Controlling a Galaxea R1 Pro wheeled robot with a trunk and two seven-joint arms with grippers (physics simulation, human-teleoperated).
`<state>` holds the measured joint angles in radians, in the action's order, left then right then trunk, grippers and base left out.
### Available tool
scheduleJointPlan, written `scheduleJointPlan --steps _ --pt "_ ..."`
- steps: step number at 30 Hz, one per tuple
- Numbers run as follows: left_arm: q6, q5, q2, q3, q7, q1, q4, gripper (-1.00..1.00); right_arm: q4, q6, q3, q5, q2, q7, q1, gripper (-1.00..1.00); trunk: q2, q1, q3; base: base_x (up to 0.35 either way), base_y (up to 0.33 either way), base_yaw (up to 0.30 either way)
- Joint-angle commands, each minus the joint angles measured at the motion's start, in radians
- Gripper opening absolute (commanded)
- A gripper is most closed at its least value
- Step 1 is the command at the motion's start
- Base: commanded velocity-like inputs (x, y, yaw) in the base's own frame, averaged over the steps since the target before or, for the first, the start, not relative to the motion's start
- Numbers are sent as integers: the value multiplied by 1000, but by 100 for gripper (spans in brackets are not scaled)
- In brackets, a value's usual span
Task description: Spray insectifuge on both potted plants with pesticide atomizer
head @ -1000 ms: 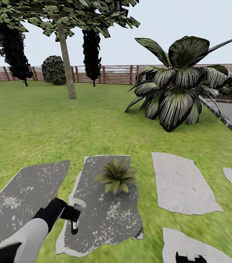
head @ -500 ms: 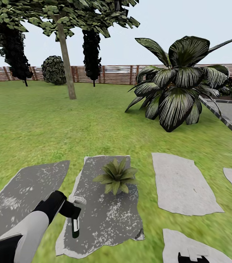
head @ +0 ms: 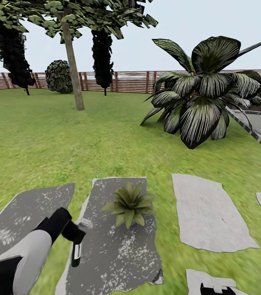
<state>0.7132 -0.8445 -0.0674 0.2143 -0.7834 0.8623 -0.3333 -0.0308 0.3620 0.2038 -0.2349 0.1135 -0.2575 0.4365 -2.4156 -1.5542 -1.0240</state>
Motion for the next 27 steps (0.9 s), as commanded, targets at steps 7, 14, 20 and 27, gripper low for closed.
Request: scheduleJointPlan --steps 7,14,20,27 --pt "7 -76 -26 10 -126 9 -33 -100 1 3 8 -11 0 -3 1 100 0 0 -1 0 0 0" --pt "8 -77 -23 8 -132 6 -71 -100 2 3 8 -11 0 -3 1 100 0 0 -1 186 0 0" --pt "8 -77 -18 8 -132 6 -72 -100 2 3 8 -11 0 -3 1 100 0 0 -1 325 -25 0" --pt "8 -76 -17 7 -132 6 -69 -100 2 3 8 -11 0 -3 1 100 0 0 -1 265 -163 0"
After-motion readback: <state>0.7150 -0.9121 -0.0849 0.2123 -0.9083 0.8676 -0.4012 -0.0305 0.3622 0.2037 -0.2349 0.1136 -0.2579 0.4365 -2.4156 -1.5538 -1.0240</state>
